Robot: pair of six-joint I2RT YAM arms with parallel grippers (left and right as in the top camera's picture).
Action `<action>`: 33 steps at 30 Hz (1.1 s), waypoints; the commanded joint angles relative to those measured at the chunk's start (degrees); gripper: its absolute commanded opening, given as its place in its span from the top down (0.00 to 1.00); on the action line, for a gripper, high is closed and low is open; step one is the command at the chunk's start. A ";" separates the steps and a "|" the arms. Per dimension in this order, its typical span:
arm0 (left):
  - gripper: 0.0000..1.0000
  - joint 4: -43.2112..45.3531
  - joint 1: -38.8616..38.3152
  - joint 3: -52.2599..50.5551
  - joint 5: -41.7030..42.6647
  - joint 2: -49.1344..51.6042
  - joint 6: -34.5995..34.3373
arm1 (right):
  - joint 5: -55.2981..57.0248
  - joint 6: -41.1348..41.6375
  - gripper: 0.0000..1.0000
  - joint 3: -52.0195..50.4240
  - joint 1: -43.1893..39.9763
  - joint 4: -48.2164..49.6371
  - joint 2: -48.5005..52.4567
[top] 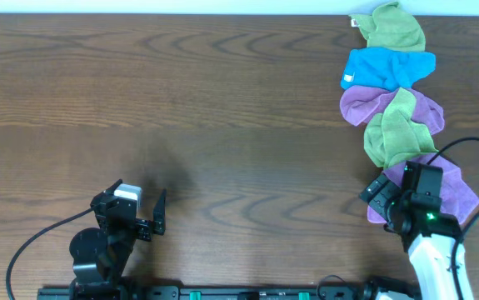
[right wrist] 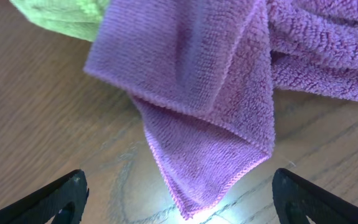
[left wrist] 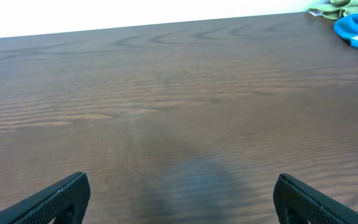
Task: Fold the cloth
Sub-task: 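Reach the right gripper to the bottom purple cloth and grasp its corner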
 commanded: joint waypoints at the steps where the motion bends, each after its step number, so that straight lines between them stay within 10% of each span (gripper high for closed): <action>1: 0.05 0.00 -0.28 -1.29 -0.20 -0.33 0.96 | 1.25 1.09 0.05 1.40 -1.66 1.05 0.13; 14: 0.05 0.00 -0.28 -1.29 -0.20 -0.33 0.96 | -0.09 1.29 0.25 1.44 -7.50 9.11 4.94; 33: 0.05 0.00 -0.28 -1.29 -0.20 -0.33 0.96 | -4.15 1.31 0.89 2.49 -7.50 11.74 12.00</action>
